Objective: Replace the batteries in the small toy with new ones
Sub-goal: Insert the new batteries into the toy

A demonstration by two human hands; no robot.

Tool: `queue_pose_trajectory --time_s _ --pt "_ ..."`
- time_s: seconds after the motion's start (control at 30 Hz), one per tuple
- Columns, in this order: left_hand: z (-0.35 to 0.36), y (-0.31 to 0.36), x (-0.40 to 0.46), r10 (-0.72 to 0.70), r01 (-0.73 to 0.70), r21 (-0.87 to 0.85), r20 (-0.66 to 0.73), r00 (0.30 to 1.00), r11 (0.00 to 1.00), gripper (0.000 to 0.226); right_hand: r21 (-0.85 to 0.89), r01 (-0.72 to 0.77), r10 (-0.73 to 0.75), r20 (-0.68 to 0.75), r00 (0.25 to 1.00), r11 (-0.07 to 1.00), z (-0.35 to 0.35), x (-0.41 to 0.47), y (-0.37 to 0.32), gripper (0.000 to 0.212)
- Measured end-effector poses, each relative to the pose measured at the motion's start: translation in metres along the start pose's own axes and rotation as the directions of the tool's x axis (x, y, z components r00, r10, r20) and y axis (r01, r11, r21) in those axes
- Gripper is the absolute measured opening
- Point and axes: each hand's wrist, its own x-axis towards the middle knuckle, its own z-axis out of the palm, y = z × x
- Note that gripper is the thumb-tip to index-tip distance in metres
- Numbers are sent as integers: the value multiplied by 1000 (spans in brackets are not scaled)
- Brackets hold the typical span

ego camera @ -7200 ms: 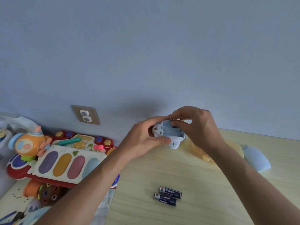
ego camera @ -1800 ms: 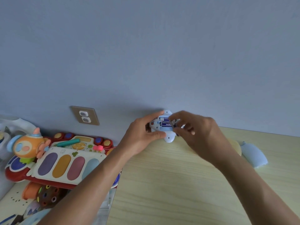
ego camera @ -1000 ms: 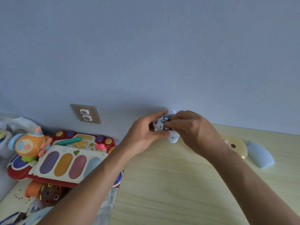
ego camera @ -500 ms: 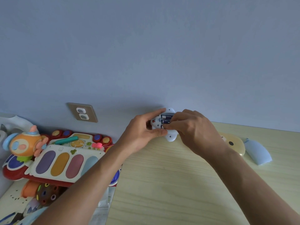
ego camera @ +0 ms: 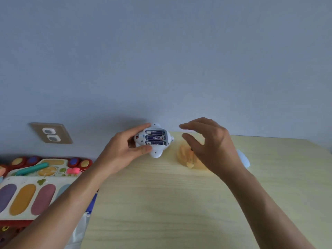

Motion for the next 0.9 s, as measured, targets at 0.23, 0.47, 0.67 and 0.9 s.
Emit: queue_pose_trajectory --time_s 0.23,0.47,0.67,0.9 --pt "5 8 0 7 -7 34 5 1000 999 70 -106 -340 336 -54 940 934 -59 -36 50 23" --pt "8 13 -2 10 -9 66 -13 1000 998 71 -223 -611 632 30 774 759 -70 -67 68 44" --pt "9 16 -8 8 -8 69 -8 1000 998 69 -238 -651 676 34 736 721 -56 -70 73 48" --pt "10 15 -7 15 -15 72 -6 1000 997 71 -99 -615 615 -34 788 782 -61 -51 59 38"
